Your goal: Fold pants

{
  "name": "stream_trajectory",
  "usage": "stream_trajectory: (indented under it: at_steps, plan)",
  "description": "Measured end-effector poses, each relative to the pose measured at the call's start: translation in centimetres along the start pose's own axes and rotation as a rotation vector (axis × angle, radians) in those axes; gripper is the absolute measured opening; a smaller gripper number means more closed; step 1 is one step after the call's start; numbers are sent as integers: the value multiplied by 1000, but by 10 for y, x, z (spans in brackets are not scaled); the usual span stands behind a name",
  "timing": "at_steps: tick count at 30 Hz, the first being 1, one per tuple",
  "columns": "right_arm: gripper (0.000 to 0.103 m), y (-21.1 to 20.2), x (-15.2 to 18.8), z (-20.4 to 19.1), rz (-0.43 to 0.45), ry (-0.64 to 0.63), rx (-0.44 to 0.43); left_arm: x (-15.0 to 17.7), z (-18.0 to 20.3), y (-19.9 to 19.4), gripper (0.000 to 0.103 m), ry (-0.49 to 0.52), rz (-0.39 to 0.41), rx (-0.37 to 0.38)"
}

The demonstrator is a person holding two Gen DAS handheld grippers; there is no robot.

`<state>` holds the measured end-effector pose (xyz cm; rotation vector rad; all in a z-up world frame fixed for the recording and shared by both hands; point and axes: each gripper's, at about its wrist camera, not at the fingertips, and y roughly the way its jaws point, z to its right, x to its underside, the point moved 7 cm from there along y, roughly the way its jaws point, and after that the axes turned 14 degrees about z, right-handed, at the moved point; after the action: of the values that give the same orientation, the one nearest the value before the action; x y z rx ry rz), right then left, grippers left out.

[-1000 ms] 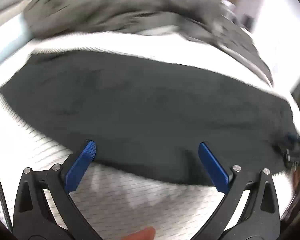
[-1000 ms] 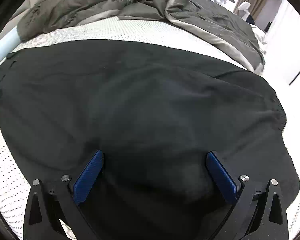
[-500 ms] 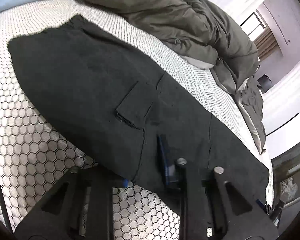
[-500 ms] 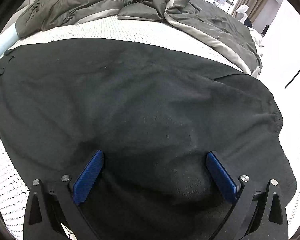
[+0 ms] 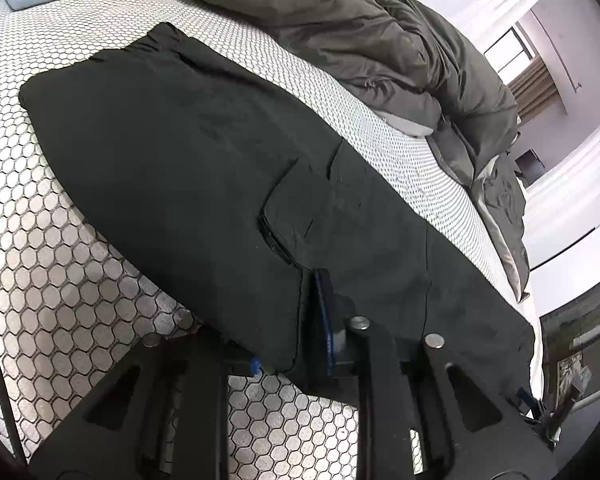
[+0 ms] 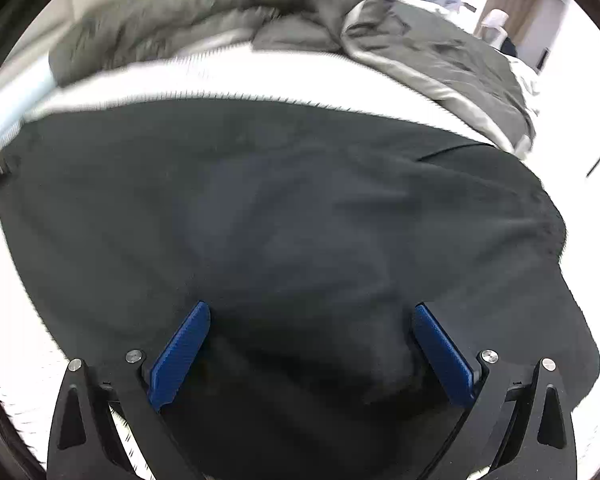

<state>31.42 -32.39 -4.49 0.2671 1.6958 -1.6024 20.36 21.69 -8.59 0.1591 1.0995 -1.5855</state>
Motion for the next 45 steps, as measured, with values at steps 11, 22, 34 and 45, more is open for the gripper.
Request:
stream_trajectory:
  at_steps: [11,22,34,45]
  plan:
    - [102,-87,70,156,199,788,92,-5,-8,5,22,-54,23,-11]
    - [24,-30,66,199,263,1075,-39,-4,-9,2,22,-57,42,14]
    - [44,-50,91,217,248,1206,-34,-11,-6,-10,30,-42,84,34]
    - [67,-53,81,177,199,1053,-36,-59,-55,6,28,-194,153,-92]
